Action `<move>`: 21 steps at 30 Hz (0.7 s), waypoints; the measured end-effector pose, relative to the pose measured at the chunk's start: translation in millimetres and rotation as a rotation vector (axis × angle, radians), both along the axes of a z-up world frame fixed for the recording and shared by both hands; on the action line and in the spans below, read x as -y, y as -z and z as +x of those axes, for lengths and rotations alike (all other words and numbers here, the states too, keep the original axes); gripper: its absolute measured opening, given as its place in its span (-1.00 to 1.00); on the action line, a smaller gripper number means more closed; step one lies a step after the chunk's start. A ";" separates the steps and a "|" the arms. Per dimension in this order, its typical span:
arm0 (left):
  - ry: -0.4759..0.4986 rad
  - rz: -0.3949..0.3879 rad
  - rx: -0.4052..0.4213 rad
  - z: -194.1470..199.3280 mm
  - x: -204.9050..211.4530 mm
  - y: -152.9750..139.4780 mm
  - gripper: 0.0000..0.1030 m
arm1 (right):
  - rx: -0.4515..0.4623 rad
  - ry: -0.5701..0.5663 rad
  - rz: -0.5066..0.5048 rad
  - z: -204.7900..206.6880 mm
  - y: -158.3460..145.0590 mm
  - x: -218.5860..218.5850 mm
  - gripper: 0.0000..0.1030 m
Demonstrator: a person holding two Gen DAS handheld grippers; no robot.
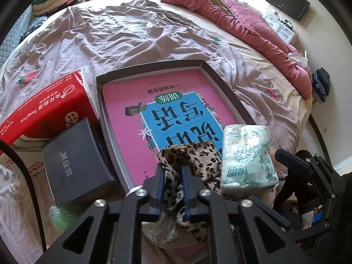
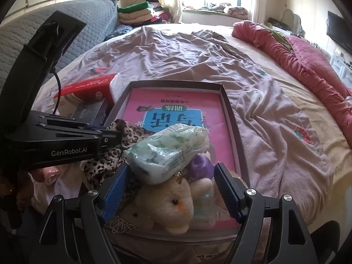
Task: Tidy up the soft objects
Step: 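Lower the leopard-print cloth and wipes pack into the tray with both tools, then open both tools to release the cloth and wipes pack onto the tray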
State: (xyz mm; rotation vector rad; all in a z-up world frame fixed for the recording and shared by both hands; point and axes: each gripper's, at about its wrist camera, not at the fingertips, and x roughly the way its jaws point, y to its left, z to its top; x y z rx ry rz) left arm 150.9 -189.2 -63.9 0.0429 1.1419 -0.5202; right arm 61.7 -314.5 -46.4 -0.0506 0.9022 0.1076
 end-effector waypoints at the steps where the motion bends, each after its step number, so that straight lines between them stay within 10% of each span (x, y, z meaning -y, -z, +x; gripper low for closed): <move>1: -0.005 -0.007 -0.003 0.4 -1.0 -0.2 -0.52 | 0.003 0.004 0.002 -0.4 -0.8 0.9 0.54; 21: -0.009 -0.016 0.035 -3.1 -0.6 -11.4 -0.37 | 0.015 0.071 0.004 -4.4 -7.1 16.3 0.54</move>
